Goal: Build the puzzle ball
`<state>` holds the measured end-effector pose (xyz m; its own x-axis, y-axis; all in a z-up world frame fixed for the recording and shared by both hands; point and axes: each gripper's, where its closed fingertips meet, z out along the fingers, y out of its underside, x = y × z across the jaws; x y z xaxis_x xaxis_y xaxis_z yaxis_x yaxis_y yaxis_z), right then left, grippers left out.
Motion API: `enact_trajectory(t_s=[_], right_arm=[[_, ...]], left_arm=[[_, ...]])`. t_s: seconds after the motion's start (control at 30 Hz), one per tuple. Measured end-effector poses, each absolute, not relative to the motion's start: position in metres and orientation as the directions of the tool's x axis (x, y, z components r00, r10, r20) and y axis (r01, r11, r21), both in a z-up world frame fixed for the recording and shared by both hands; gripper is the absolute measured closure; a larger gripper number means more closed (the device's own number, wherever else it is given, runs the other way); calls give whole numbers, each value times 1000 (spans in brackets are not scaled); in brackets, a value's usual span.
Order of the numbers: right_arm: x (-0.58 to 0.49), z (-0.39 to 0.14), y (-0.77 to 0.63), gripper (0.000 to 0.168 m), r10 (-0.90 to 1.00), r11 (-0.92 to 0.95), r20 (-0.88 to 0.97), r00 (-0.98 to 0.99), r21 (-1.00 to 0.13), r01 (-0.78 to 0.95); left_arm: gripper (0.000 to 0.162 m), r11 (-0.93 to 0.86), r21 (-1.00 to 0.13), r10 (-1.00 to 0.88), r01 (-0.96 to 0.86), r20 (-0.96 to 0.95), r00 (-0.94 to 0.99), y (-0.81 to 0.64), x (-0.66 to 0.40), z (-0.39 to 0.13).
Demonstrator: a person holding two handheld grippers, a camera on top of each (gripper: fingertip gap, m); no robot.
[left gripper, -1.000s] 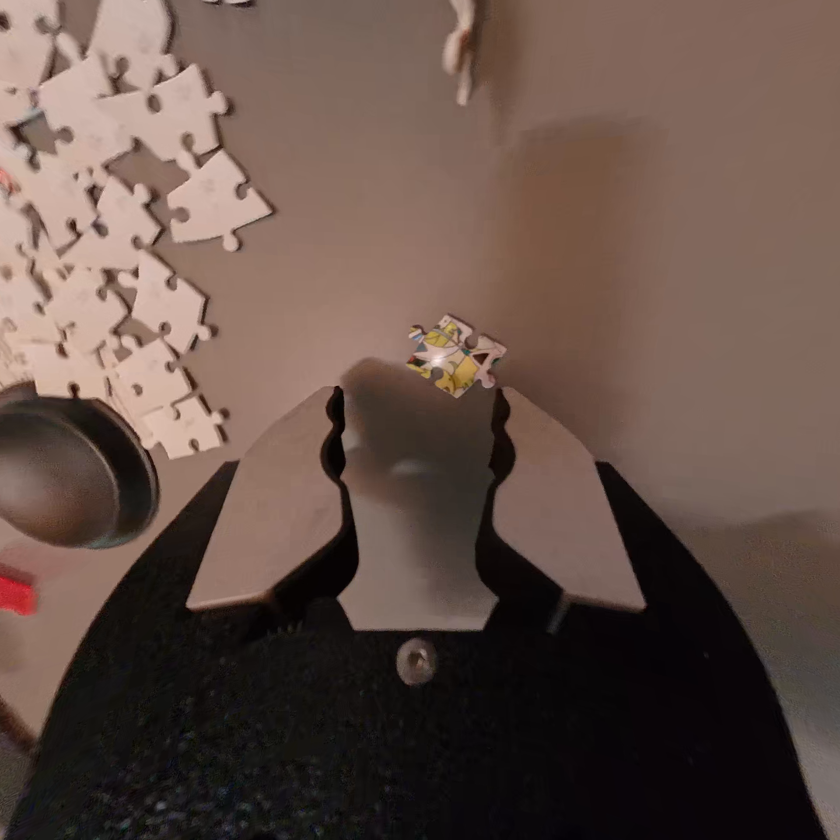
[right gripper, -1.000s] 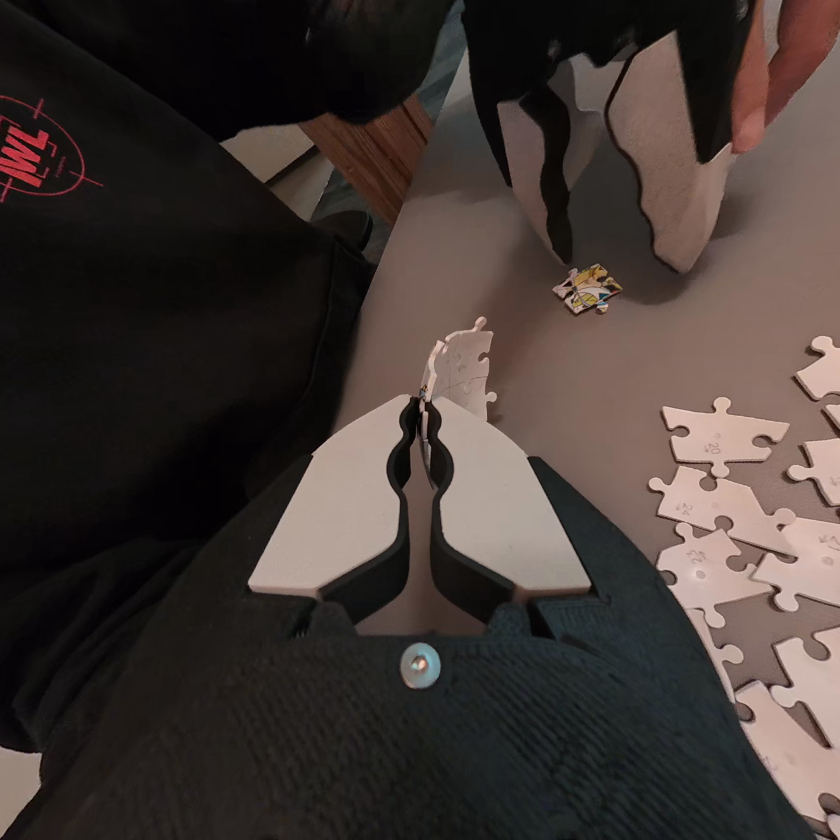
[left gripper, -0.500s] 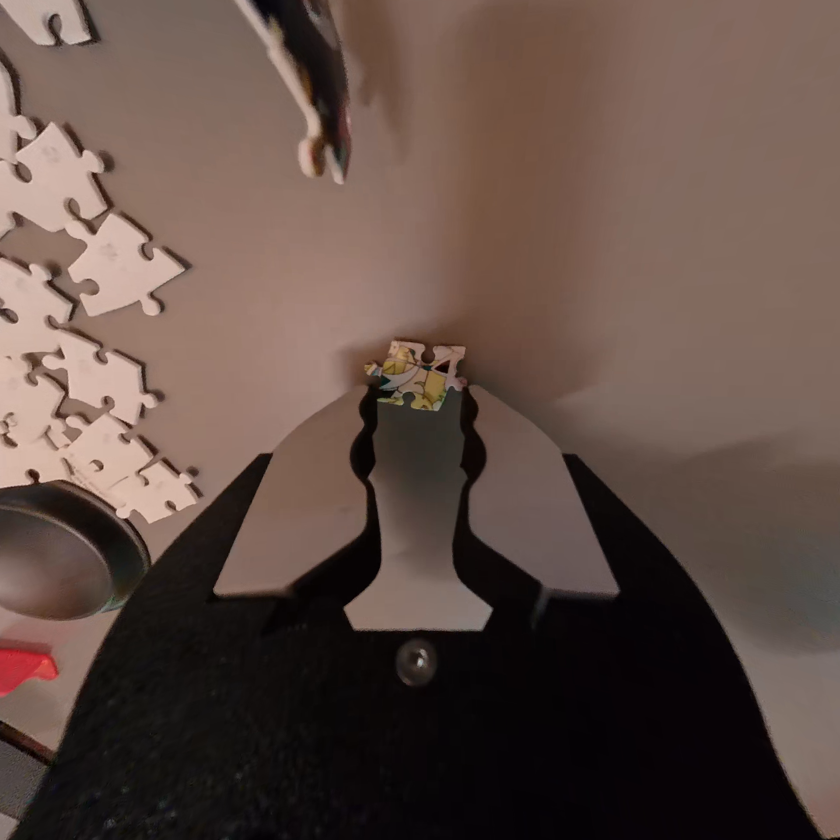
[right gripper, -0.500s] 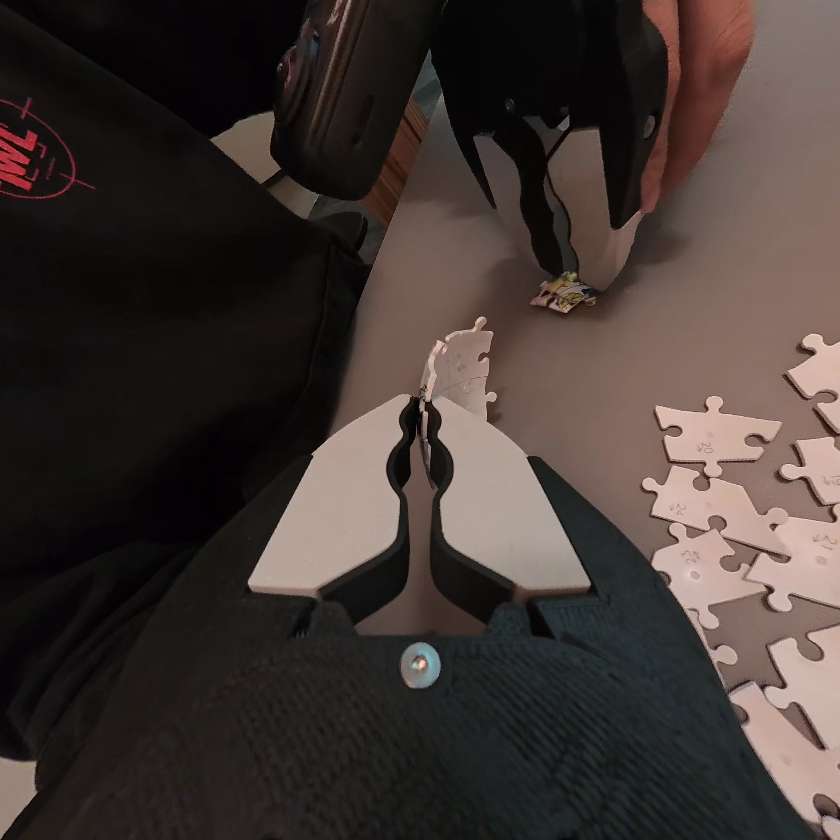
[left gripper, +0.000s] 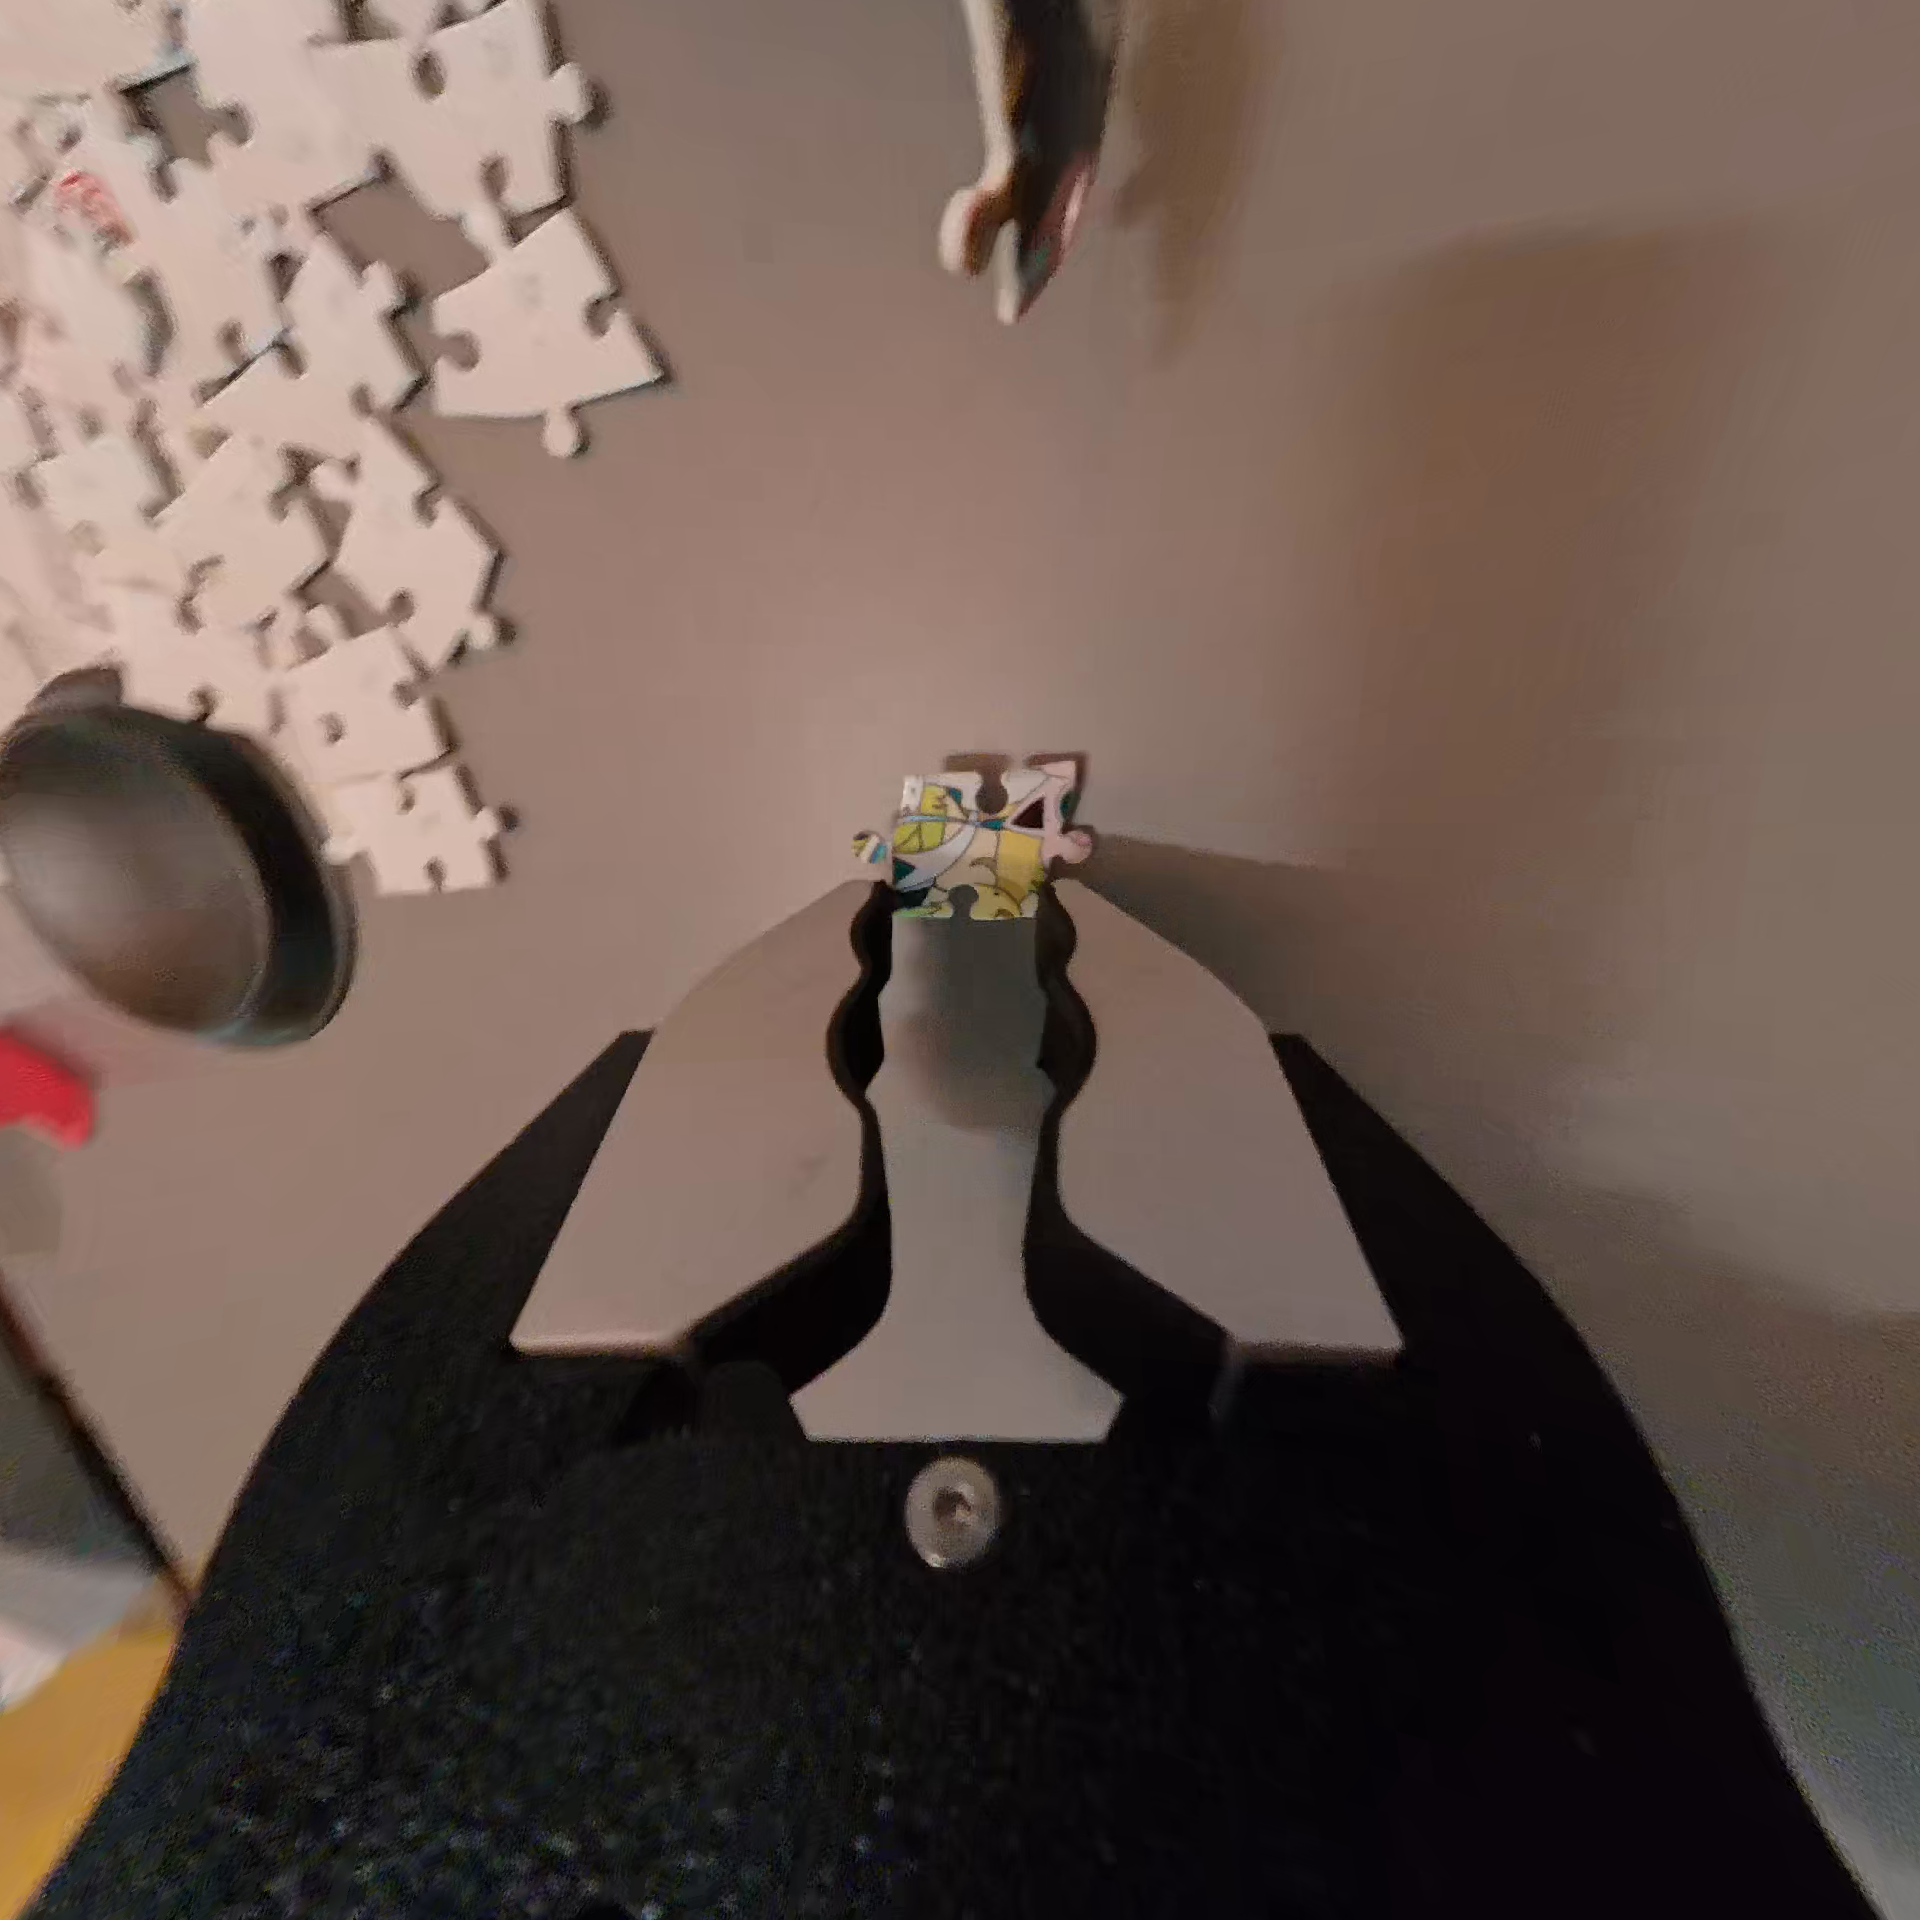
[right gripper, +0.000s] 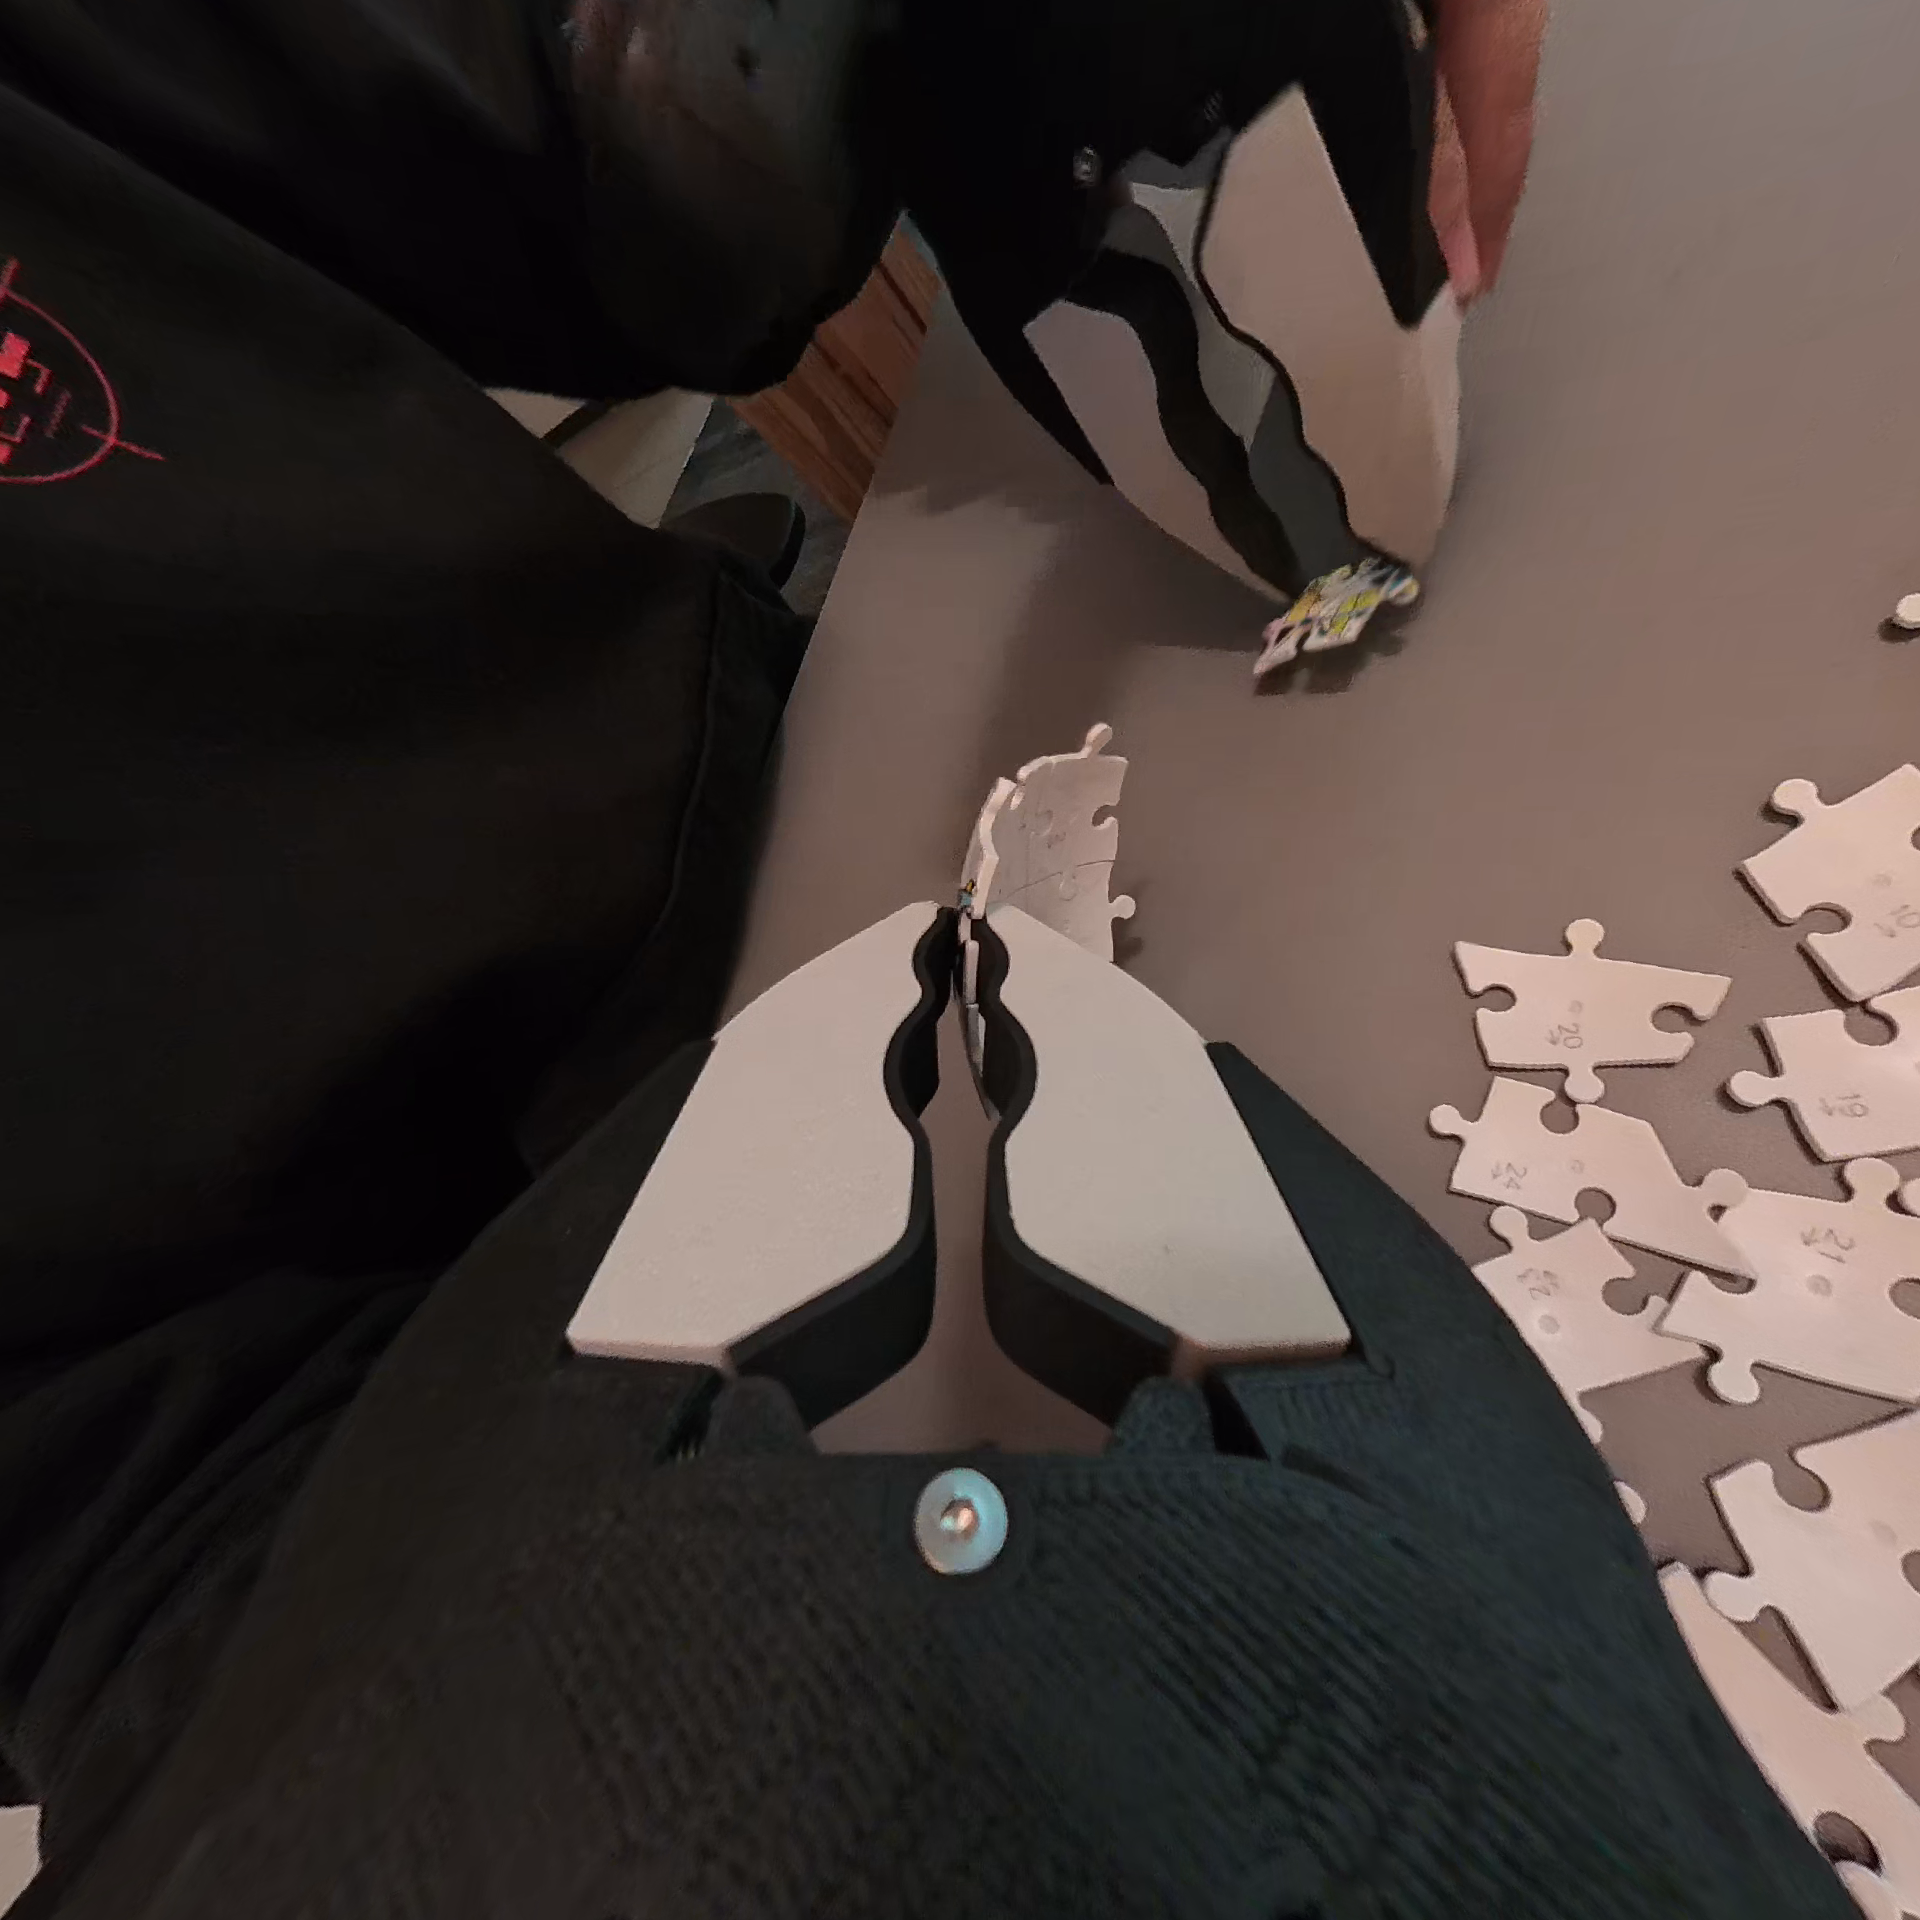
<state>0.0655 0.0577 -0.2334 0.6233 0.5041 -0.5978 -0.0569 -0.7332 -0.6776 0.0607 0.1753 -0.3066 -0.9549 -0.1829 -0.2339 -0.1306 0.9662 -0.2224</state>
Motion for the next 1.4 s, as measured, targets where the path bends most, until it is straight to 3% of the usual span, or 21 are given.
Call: enact_trajectory(t_s=[0.13,0.23,0.47,0.6,0.87,1.0,1.13,1.23,1.4], right_arm=[[64,-236,62,166,493,-742,-609,621,-667,-65],[60,-238,63,165,493,-754,-623,607,-654,-59],[53,-239,60,166,502,-771,-639,582,-636,-33],[53,-238,58,166,509,-766,-631,585,-643,-26],[55,-236,57,165,512,-759,-626,587,-650,-31],[58,-235,55,166,507,-756,-620,599,-654,-37],[62,-232,55,166,504,-744,-615,606,-666,-56],[63,-233,56,166,503,-744,-620,602,-666,-64],[63,-235,57,166,504,-745,-625,596,-664,-67]], left_arm=[[136,970,-223,-186,-92,-449,-874,174,73,-284],[136,968,-248,-161,-42,-483,-861,164,68,-270],[136,980,-196,-82,-38,-224,-971,157,40,-294],[136,965,-249,-117,-86,-115,-986,150,37,-303],[138,973,-207,-125,-98,-122,-985,153,40,-311],[121,874,-301,-432,-382,-119,-894,161,51,-301],[124,534,-428,-780,-729,81,-620,153,43,-298],[122,344,-446,-865,-827,192,-463,148,35,-304],[126,326,-446,-906,-834,105,-410,149,39,-311]])
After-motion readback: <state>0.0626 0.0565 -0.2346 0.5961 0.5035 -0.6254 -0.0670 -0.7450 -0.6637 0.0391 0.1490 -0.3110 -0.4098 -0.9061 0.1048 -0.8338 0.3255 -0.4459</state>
